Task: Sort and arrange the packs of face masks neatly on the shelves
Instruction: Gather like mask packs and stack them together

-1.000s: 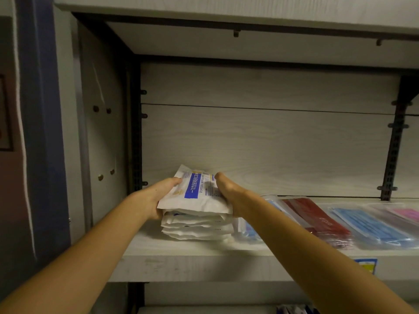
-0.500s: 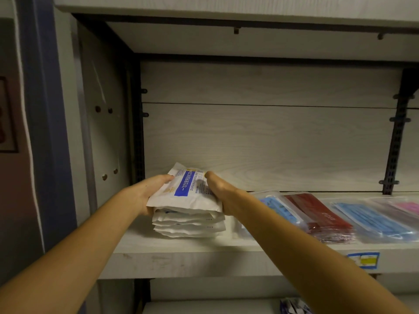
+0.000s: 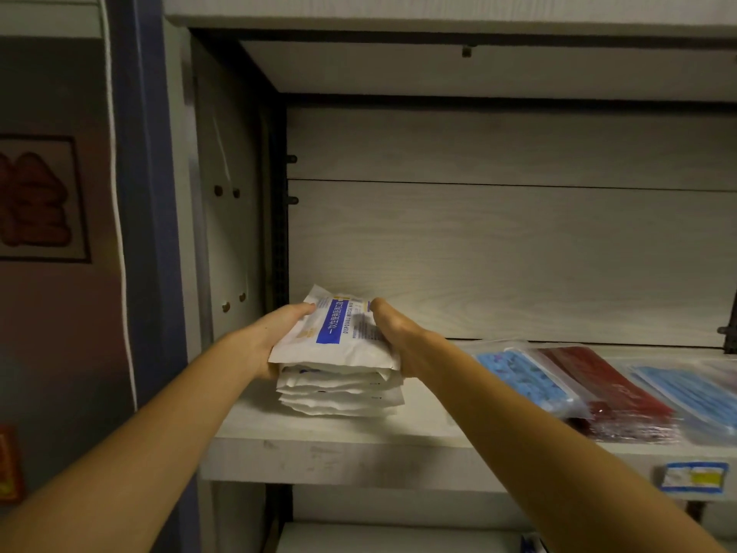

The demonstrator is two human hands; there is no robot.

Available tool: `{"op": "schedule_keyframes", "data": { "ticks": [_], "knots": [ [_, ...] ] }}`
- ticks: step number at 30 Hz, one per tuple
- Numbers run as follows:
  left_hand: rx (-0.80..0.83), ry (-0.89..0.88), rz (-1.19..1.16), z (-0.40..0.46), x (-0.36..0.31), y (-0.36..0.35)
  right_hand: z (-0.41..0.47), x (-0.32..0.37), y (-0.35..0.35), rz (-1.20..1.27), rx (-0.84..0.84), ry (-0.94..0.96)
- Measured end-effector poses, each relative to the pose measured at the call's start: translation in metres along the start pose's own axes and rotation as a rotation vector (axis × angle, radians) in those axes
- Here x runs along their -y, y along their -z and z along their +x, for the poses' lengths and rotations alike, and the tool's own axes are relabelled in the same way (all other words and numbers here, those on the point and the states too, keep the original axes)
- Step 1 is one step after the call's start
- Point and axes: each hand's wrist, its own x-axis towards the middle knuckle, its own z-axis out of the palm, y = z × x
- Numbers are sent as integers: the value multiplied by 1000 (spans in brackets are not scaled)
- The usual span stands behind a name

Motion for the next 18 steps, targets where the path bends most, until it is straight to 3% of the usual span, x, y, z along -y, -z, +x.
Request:
{"op": "schedule_keyframes", "data": {
  "ticks": [18],
  "knots": [
    [23, -27, 85, -1, -13, 7, -13, 6, 8, -129, -137, -37]
  ]
}}
